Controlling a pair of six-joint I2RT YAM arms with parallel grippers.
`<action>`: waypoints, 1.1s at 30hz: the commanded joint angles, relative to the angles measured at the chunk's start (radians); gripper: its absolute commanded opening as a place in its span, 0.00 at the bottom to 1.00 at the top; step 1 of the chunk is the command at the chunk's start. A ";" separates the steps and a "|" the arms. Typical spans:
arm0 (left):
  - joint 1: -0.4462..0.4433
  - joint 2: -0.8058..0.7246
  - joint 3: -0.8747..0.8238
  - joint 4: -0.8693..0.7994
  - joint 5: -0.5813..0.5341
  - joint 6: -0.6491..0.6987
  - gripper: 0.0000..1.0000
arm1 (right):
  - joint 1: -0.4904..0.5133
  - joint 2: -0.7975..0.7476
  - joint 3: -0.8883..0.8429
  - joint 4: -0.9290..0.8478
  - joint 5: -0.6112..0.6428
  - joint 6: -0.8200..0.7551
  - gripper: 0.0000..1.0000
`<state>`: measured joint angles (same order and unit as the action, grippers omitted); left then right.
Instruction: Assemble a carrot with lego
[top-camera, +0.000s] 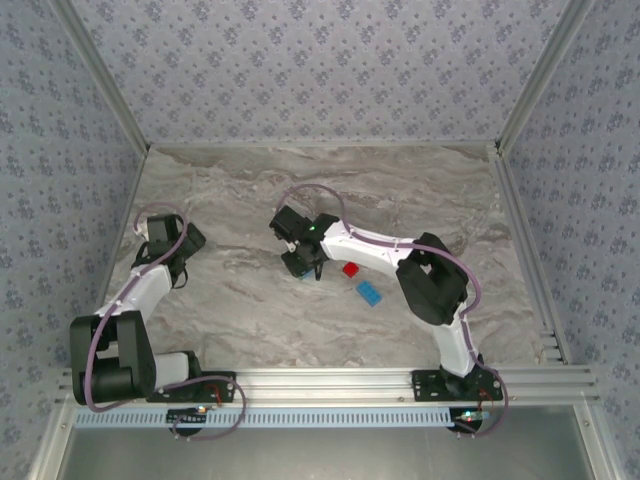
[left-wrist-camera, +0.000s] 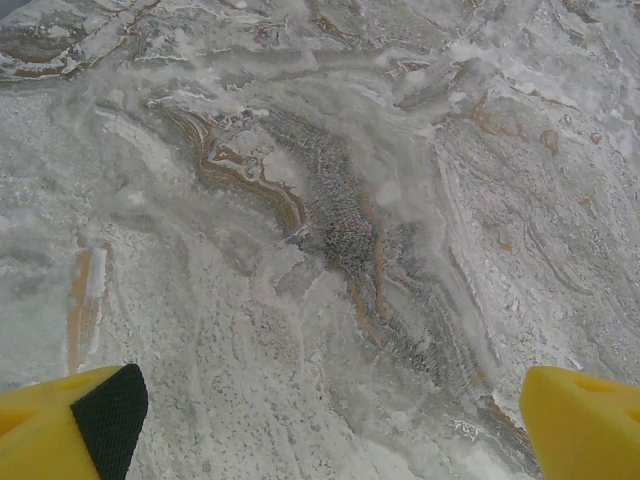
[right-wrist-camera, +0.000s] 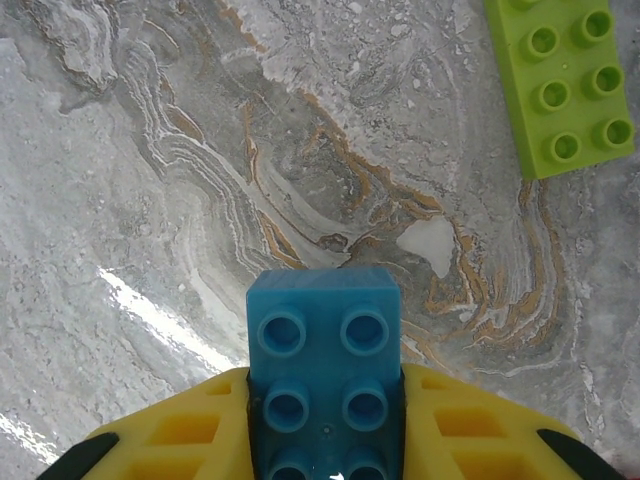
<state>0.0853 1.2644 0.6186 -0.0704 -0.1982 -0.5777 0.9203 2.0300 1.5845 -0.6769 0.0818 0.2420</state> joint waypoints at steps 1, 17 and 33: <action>0.004 0.004 0.037 0.006 0.003 -0.004 0.97 | -0.003 0.022 -0.007 -0.019 -0.006 -0.012 0.37; 0.004 -0.002 0.036 0.003 0.001 -0.003 0.97 | -0.007 -0.226 -0.075 -0.038 0.098 -0.027 0.74; 0.004 -0.017 0.029 0.005 0.006 -0.007 0.97 | -0.096 -0.556 -0.645 0.023 0.116 0.038 0.76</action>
<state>0.0853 1.2644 0.6189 -0.0708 -0.1970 -0.5777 0.8288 1.4929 0.9691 -0.6769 0.1879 0.2413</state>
